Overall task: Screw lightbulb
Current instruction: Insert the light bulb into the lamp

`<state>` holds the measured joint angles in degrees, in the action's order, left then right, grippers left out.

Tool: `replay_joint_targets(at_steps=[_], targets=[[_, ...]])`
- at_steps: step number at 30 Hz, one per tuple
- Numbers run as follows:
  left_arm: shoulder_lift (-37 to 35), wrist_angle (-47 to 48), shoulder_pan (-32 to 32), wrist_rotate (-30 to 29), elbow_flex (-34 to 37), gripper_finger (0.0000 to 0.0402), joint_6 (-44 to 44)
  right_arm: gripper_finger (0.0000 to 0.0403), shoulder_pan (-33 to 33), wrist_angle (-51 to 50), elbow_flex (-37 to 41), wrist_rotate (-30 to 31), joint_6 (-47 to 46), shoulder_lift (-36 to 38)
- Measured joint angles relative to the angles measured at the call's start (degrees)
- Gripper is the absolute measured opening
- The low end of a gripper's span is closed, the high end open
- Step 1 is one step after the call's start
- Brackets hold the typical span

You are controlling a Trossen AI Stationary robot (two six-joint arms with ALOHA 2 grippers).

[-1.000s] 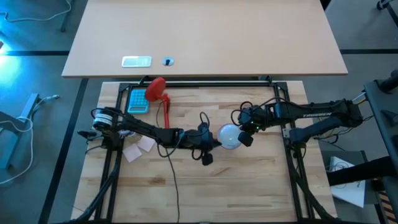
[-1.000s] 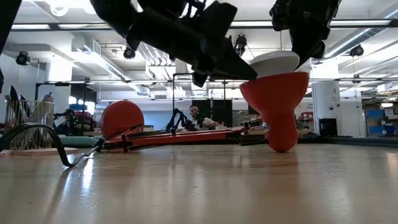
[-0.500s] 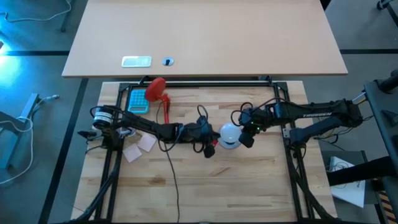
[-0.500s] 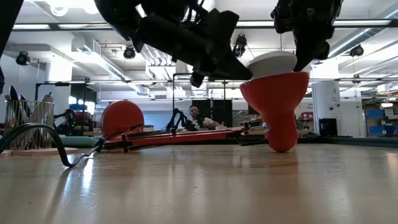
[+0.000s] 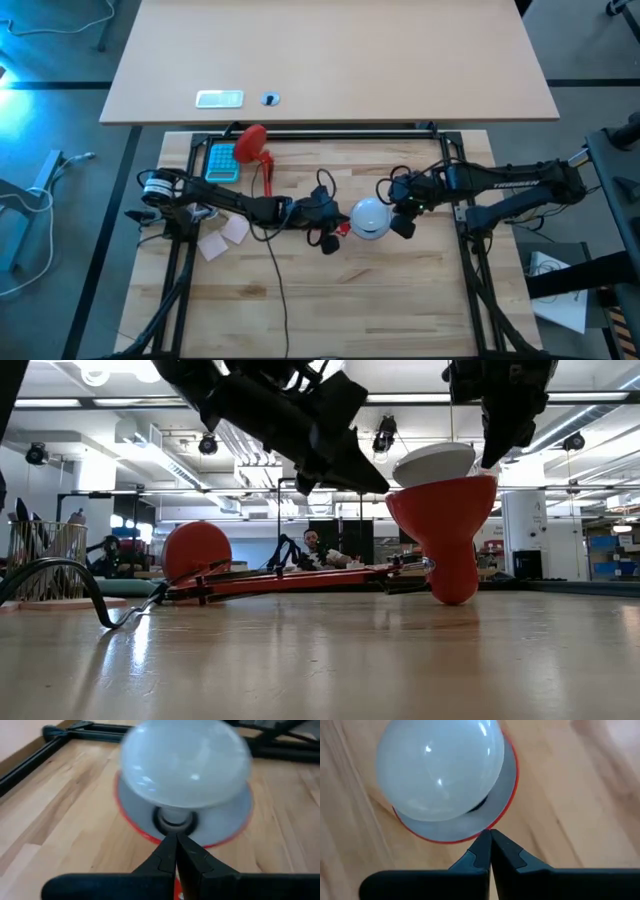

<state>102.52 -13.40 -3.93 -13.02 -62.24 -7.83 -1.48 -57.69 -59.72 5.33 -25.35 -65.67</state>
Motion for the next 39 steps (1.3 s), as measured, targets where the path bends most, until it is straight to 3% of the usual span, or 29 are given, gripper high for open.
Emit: replay_joint_targets(at_steps=[7,21,39], targets=[[-0.2,-0.6,-1.5,0.1,0.1,0.0,4.7,0.0,-0.8,-0.1,0.7,1.7,4.4,0.5],[-0.4,-5.6,-1.7,1.6,1.2,0.0,2.8,0.0,-5.1,-0.3,3.1,8.3,3.5,3.5],[-0.4,-6.1,-1.2,2.0,2.1,0.0,6.9,0.0,-5.9,0.1,3.2,8.1,3.3,3.6]])
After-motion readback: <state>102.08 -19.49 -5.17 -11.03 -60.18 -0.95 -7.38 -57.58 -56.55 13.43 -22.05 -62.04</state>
